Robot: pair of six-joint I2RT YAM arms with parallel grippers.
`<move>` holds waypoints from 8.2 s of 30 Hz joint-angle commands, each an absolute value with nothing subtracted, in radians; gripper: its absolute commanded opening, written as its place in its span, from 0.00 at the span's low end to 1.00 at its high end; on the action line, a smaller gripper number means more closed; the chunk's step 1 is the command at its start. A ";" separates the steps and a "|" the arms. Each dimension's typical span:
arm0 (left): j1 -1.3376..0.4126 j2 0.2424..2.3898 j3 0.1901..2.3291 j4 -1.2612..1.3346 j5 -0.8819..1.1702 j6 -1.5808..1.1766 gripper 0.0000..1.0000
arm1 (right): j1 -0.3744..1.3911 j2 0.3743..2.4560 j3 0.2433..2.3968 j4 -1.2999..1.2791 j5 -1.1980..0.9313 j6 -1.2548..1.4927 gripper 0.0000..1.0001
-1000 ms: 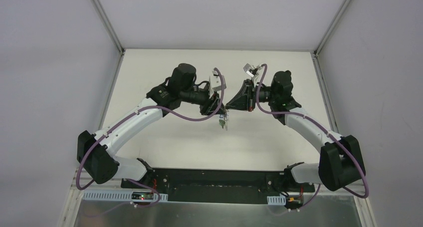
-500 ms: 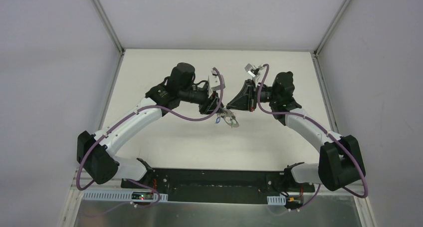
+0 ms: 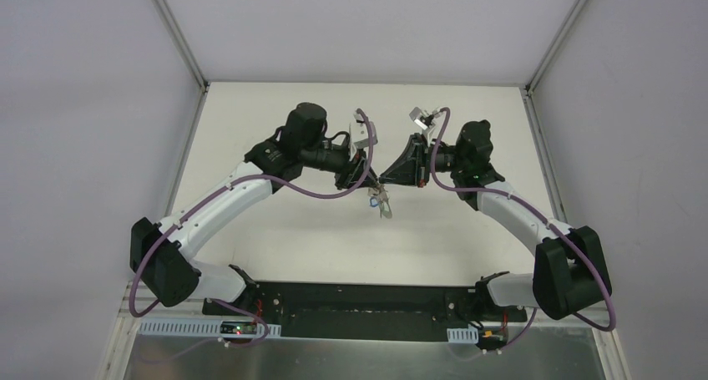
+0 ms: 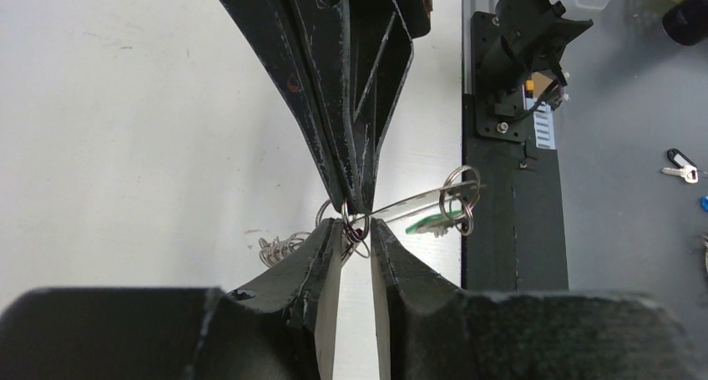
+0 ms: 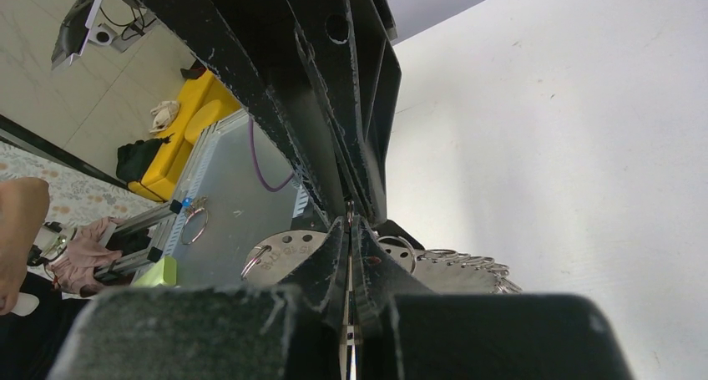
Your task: Put the keys on the keyring
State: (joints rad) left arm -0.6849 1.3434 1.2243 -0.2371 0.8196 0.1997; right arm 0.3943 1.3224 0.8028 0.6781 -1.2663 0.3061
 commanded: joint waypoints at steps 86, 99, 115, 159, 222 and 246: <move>-0.694 1.402 1.395 -0.494 0.793 0.201 0.22 | 0.405 1.266 0.863 0.565 -1.248 0.194 0.00; -0.693 1.338 1.330 -0.400 0.699 0.319 0.30 | 0.389 1.281 0.836 0.672 -1.221 0.301 0.00; -0.764 1.308 1.360 -0.562 0.623 0.625 0.32 | 0.382 1.307 0.838 0.672 -1.214 0.314 0.00; -0.802 1.379 1.369 -0.467 0.577 0.506 0.04 | 0.370 1.309 0.823 0.672 -1.212 0.310 0.00; -0.735 1.468 1.456 -0.452 0.709 0.191 0.37 | 0.346 1.261 0.807 0.573 -1.277 0.161 0.00; -0.721 1.496 1.406 -0.394 0.813 0.109 0.15 | 0.346 1.253 0.788 0.572 -1.269 0.150 0.00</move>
